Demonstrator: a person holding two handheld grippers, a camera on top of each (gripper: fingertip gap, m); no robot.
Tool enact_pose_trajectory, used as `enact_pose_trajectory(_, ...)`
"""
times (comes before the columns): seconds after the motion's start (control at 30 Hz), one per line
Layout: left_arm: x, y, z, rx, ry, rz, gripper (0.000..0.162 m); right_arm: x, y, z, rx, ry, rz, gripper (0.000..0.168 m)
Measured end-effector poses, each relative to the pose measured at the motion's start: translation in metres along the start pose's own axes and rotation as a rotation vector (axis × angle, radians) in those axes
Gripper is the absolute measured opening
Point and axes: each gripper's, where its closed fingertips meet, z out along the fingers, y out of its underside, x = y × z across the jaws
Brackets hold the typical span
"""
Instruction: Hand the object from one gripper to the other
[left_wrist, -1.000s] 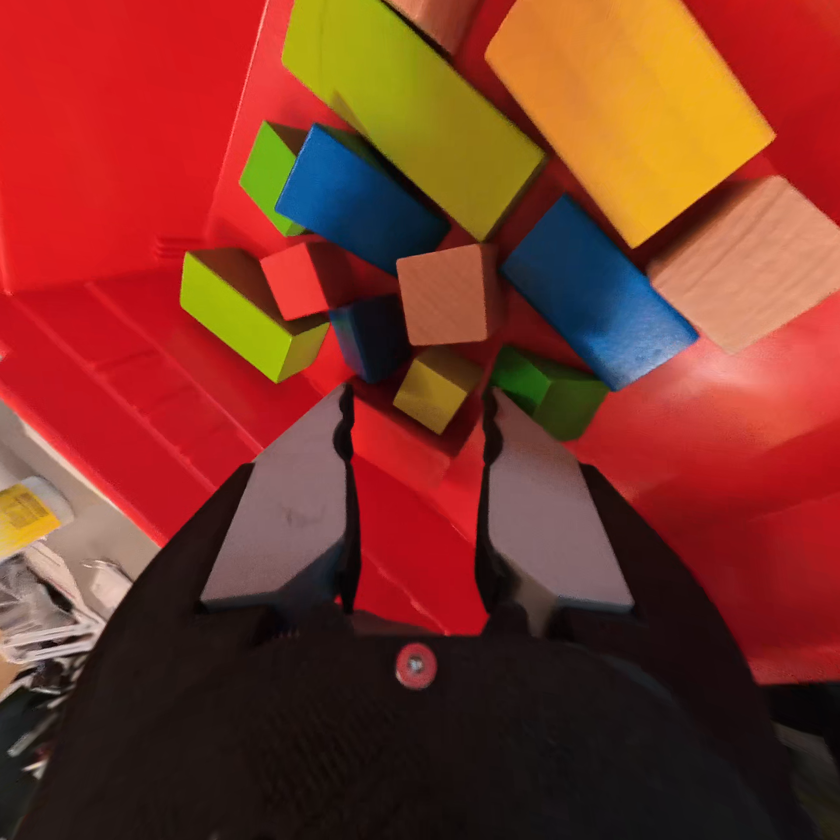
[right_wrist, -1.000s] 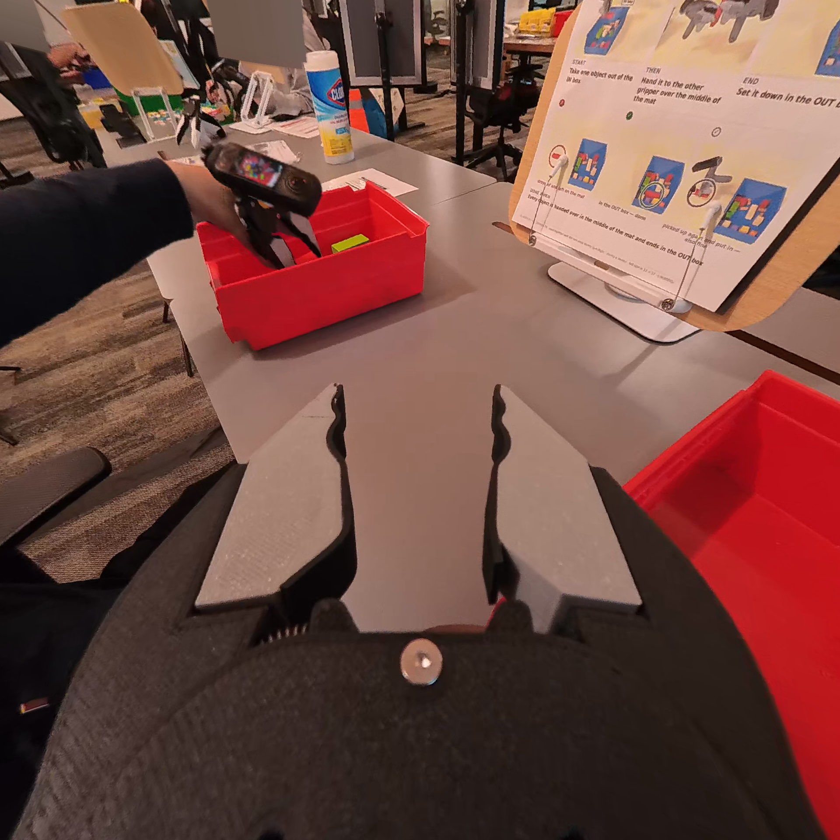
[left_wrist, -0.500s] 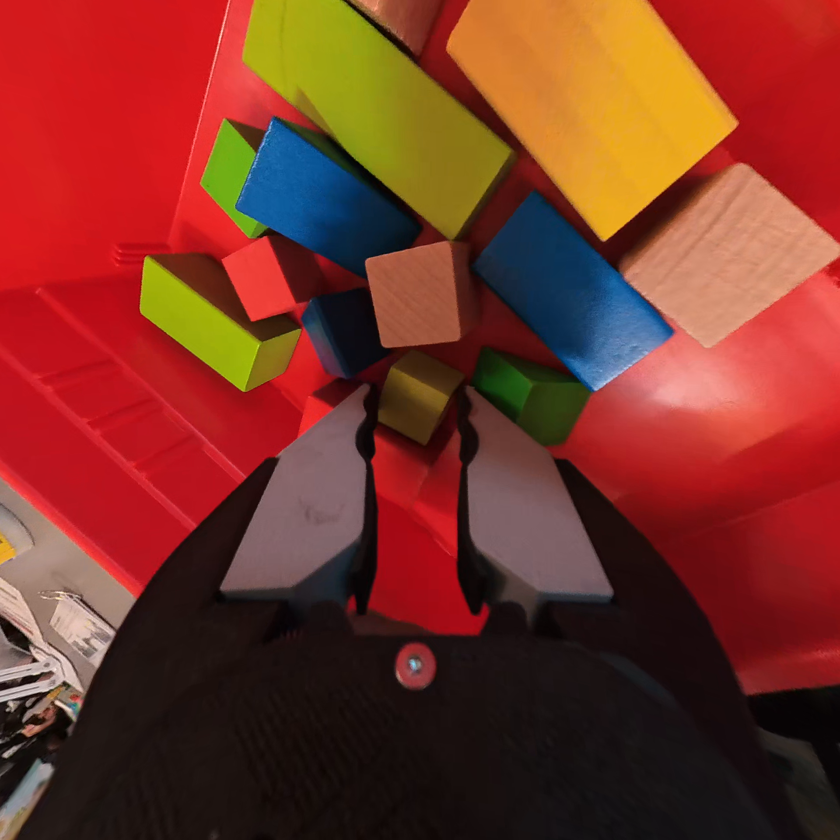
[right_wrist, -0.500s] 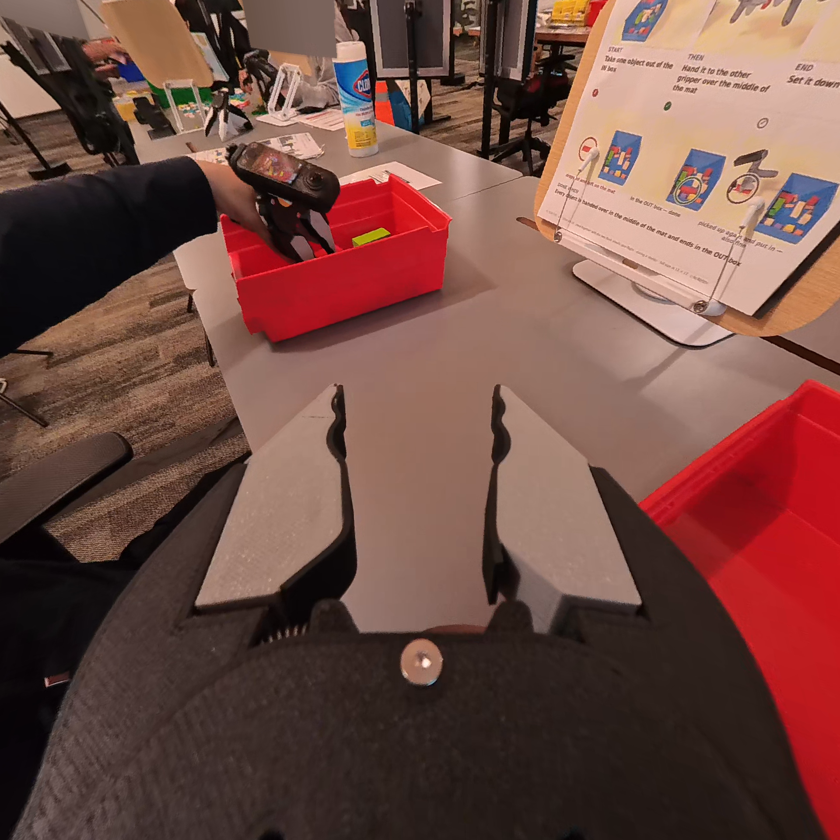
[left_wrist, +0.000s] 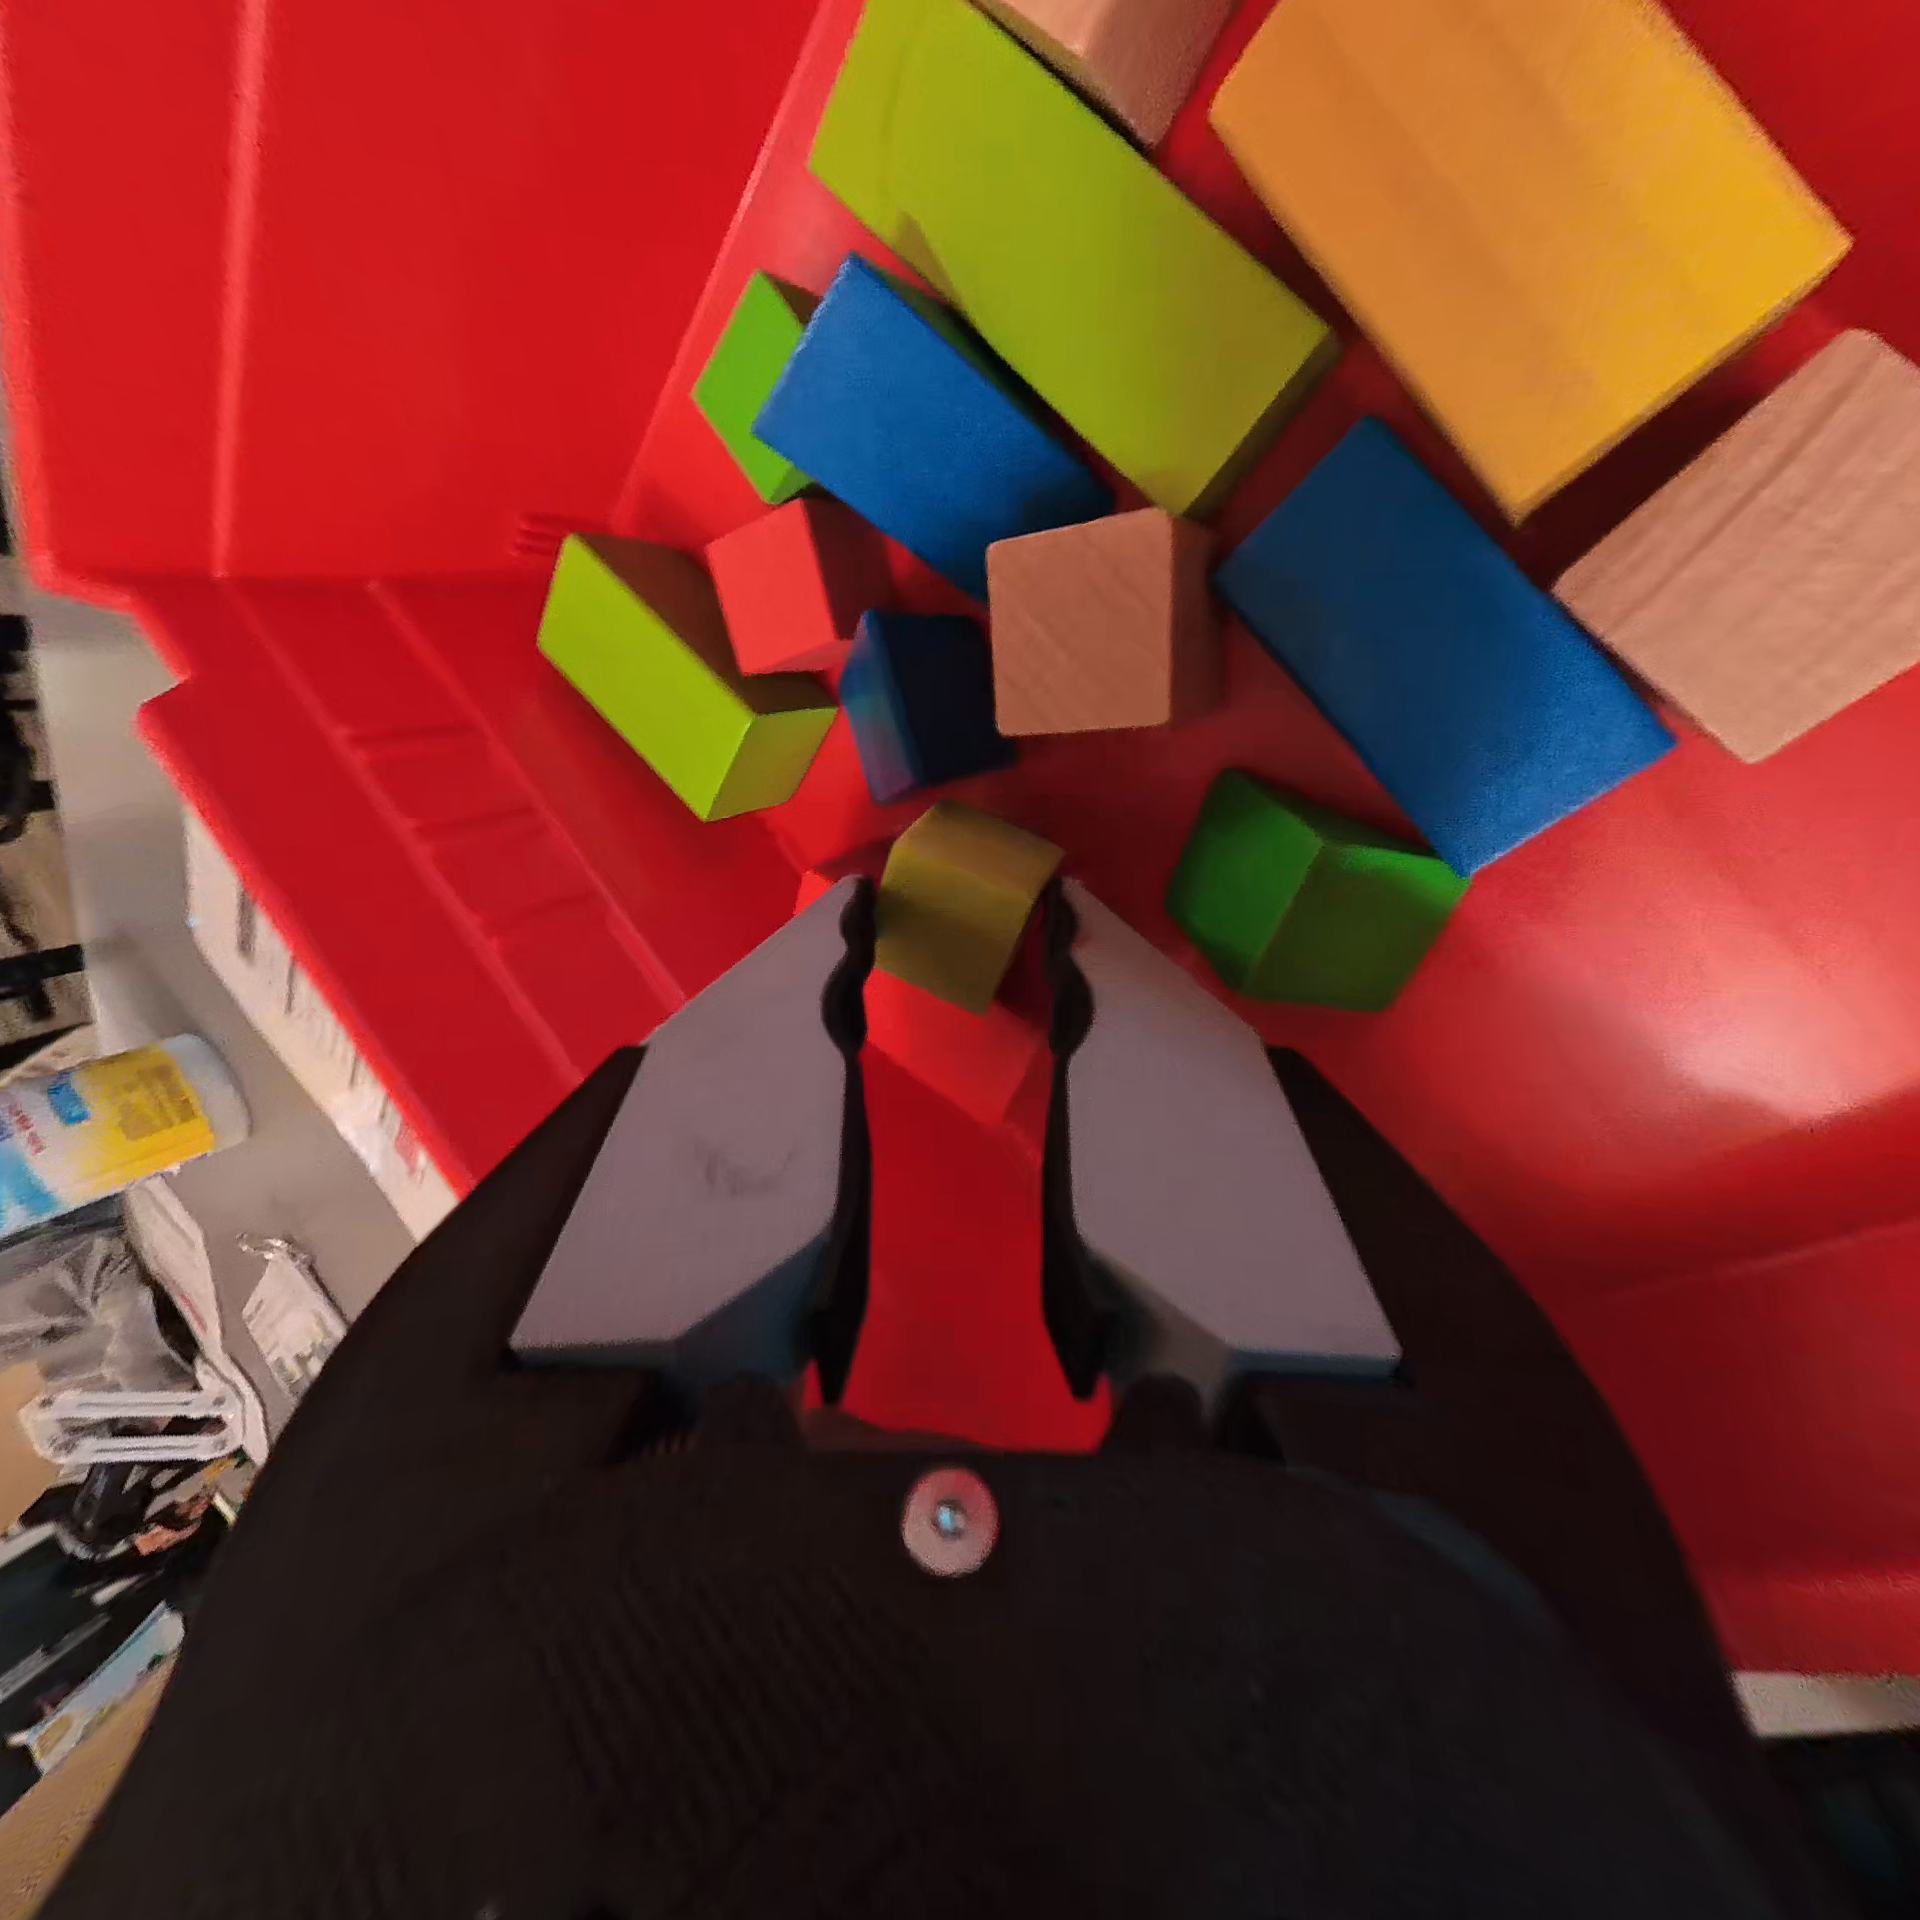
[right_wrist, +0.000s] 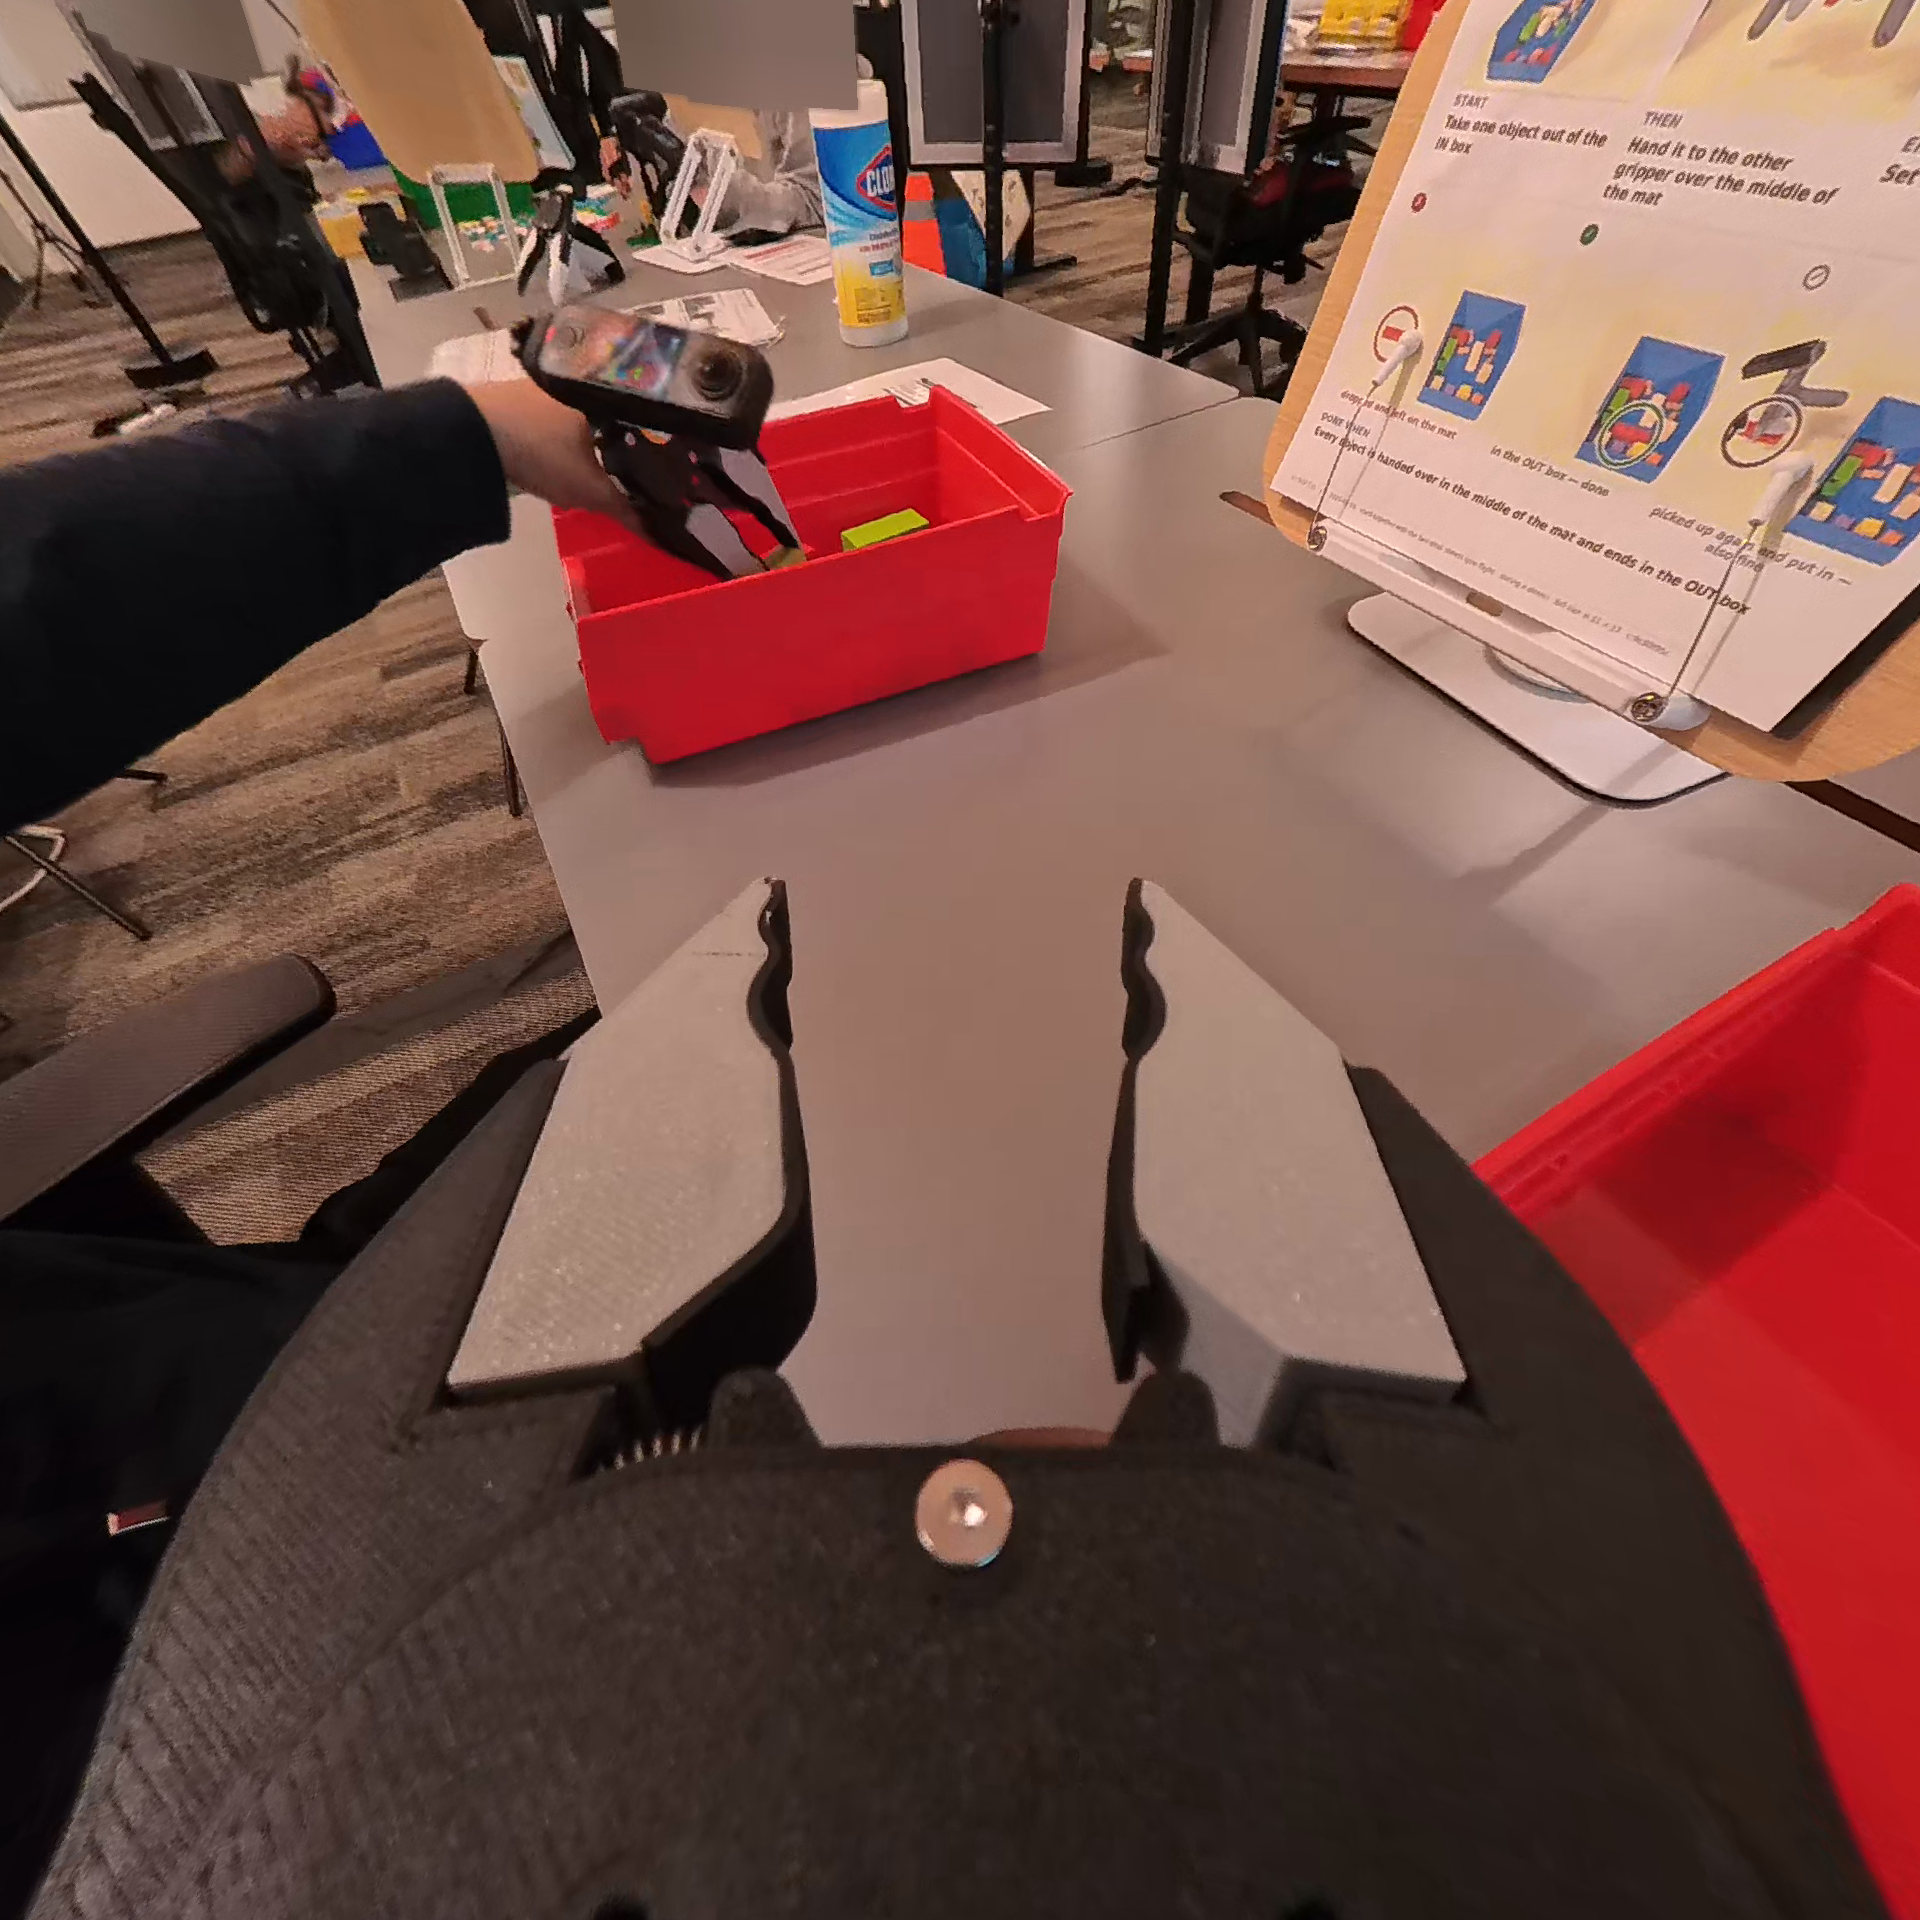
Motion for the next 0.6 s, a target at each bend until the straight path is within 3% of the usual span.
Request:
enact_pose_trajectory(0.2, -0.008, 0.005, -0.012, 0.06, -0.127, -0.062, 0.03, -0.002, 0.002, 0.004, -0.007, -0.02, 0.007, 0.062)
enact_pose_trajectory(0.6, -0.019, -0.022, -0.067, 0.304, -0.358, -0.17, 0.03, -0.005, 0.007, 0.012, -0.016, -0.06, 0.045, 0.062)
